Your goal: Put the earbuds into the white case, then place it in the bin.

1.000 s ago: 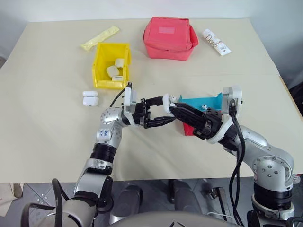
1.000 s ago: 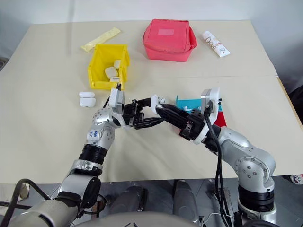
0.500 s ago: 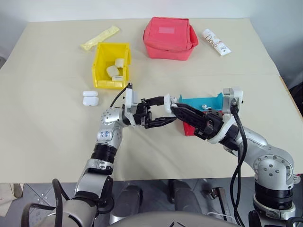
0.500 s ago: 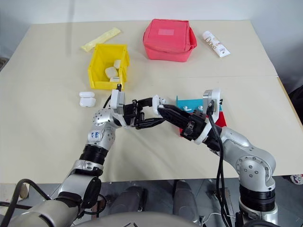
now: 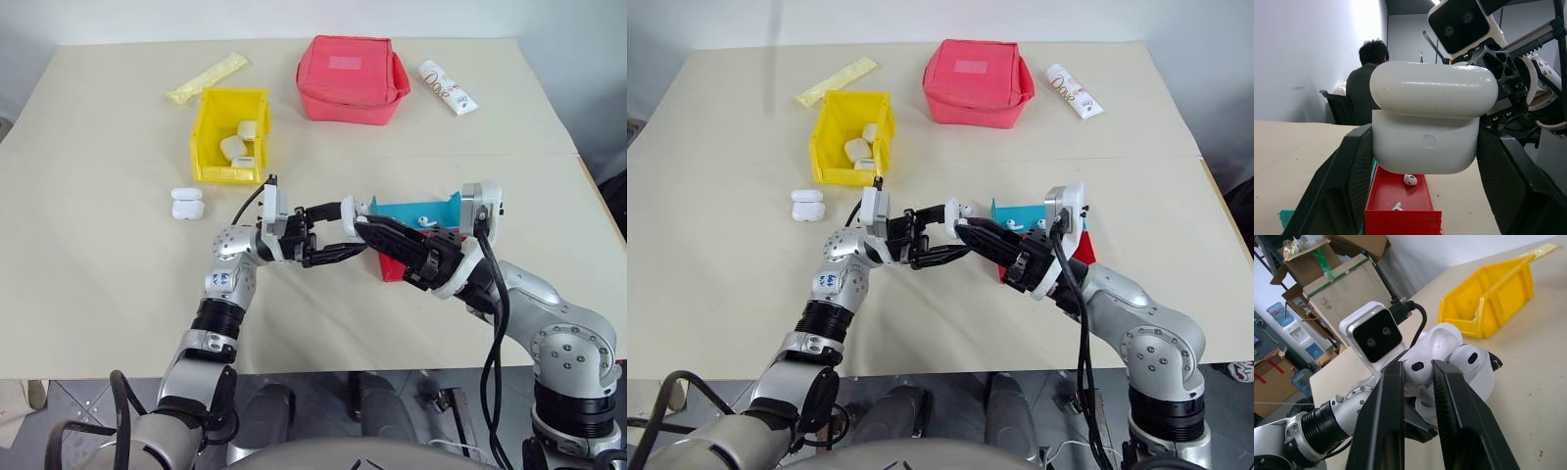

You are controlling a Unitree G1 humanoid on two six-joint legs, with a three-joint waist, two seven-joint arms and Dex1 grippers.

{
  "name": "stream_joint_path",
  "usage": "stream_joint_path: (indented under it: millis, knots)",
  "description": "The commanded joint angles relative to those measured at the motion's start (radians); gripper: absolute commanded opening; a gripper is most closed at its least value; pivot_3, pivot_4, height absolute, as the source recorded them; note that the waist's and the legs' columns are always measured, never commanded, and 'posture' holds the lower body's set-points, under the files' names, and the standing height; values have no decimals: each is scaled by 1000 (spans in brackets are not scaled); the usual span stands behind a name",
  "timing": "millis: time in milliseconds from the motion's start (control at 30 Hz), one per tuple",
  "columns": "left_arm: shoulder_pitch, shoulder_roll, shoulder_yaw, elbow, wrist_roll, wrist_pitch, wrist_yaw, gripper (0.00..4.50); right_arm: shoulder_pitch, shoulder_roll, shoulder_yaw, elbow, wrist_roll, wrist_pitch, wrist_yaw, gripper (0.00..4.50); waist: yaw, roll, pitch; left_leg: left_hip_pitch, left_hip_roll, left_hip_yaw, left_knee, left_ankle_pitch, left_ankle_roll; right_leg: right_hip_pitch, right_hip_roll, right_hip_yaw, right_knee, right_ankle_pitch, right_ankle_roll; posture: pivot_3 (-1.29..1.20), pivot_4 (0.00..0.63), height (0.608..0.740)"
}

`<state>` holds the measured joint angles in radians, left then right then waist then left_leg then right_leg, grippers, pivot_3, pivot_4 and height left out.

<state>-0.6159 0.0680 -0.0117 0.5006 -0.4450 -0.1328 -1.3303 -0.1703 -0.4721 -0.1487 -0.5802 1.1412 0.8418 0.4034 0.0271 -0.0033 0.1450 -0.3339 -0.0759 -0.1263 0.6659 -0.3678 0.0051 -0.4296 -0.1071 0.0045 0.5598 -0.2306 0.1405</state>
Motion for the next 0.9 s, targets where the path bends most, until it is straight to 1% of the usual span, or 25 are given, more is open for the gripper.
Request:
stream_joint_path:
  millis: [33,233,467,667,900]
  knots:
    - [-34,-12,48,-67,-87,-29,-31,2784,47,-42,-37,75,-53,37,-86,468,0,0,0,0,0,0,0,0,0,0,0,0,0,0,0,0,150,740]
    - [-35,-3,55,-54,-83,-39,-33,2784,32,-77,-55,76,-58,30,-78,468,0,0,0,0,0,0,0,0,0,0,0,0,0,0,0,0,150,740]
    - [-33,0,54,-56,-81,-42,-33,2784,15,-122,-42,89,-92,14,-48,468,1,0,0,0,0,0,0,0,0,0,0,0,0,0,0,0,150,740]
    - [-34,1,53,-56,-80,-43,-34,2784,-12,-194,20,74,-147,8,11,468,1,0,0,0,0,0,0,0,0,0,0,0,0,0,0,0,150,740]
    - [-29,-3,44,-62,-79,-45,-41,2784,-57,-195,66,81,-169,5,22,468,1,0,0,0,0,0,0,0,0,0,0,0,-1,0,0,0,150,740]
